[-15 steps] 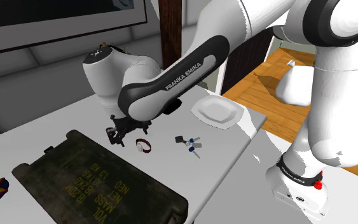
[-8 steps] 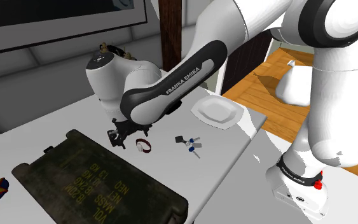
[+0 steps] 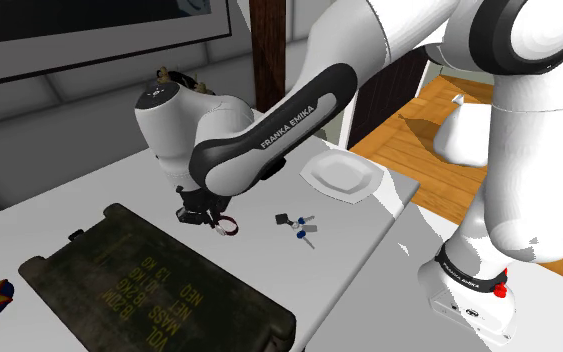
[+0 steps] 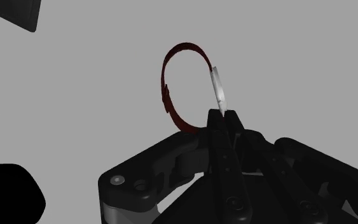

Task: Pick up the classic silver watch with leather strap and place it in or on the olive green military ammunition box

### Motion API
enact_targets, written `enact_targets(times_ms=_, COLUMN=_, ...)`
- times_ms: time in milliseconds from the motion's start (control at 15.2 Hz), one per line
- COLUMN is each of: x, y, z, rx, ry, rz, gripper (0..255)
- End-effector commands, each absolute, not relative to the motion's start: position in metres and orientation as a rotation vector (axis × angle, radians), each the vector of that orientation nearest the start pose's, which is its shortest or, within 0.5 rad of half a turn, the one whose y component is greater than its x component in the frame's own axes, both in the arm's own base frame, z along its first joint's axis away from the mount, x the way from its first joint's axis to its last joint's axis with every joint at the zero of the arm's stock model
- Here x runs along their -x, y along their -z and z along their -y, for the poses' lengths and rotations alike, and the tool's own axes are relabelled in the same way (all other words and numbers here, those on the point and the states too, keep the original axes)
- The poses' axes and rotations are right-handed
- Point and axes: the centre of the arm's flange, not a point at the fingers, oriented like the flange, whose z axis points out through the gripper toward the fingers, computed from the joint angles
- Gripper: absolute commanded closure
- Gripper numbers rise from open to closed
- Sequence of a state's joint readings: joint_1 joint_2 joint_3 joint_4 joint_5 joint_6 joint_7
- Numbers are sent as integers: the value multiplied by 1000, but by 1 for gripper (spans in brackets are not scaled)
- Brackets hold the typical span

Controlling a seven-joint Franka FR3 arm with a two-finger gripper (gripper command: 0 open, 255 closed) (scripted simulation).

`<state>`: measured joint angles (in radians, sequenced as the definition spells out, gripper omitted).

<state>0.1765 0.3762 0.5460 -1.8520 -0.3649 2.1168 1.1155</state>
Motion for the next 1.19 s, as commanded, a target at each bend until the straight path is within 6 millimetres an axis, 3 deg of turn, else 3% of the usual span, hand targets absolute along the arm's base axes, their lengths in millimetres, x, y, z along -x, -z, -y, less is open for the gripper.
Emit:
enact_targets(times_ms=0, x=-493, y=-342, z=-384, rx=3223, ry=105, rz=-358, gripper=255)
enact_targets(times_ms=198, x=-493, y=-342, z=-384, rx=3223, ry=105, rz=-358, gripper=255)
enact_targets(times_ms=1122, x=-493, y=-416, z=-384, rx=3223, ry=105, rz=-358, gripper=255)
